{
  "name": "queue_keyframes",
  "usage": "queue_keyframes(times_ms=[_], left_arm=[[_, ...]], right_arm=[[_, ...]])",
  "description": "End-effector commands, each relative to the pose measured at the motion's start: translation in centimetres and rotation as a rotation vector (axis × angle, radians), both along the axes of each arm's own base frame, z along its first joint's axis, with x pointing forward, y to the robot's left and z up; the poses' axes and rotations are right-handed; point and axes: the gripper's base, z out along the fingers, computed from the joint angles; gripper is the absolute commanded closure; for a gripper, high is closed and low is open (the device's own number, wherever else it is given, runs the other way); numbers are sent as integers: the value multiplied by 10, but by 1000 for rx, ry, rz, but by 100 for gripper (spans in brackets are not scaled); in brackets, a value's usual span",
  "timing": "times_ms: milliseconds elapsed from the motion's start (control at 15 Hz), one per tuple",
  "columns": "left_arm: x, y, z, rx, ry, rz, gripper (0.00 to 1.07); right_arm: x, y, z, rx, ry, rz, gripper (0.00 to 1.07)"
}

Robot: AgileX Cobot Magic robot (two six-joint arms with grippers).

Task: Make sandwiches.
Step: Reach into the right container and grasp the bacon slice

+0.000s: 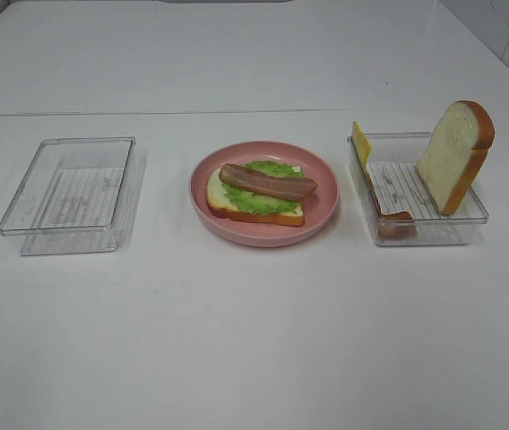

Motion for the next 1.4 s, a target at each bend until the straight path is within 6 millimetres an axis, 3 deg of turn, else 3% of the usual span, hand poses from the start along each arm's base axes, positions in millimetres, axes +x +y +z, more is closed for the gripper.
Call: queue_keyframes(times_ms=[67, 200, 400, 533, 600, 867, 1067, 1133, 1400], left_arm=[[-2, 0, 0, 0, -16, 1, 6], [-2, 0, 0, 0, -16, 1, 6], [-2, 0, 0, 0, -16, 1, 6], [-2, 0, 0, 0, -16, 1, 6], [-2, 0, 0, 0, -16, 1, 6], [-2, 0, 0, 0, -16, 1, 6], [-2, 0, 0, 0, -16, 1, 6], [-2, 0, 0, 0, -16, 1, 6], [-2, 0, 0, 0, -16, 1, 6]], right_arm=[[29, -1, 6, -12, 72, 14, 18], [70, 0, 8, -2, 181, 23, 19], [105, 8, 3, -7, 283, 68, 19], [135, 35, -4, -63, 332, 137, 19], [139, 42, -5, -71, 336, 153, 19], [197, 107, -17, -91, 361, 261, 19], [220, 127, -25, -92, 367, 285, 19], [239, 134, -34, -93, 370, 294, 19], [267, 146, -58, -111, 393, 324, 20]])
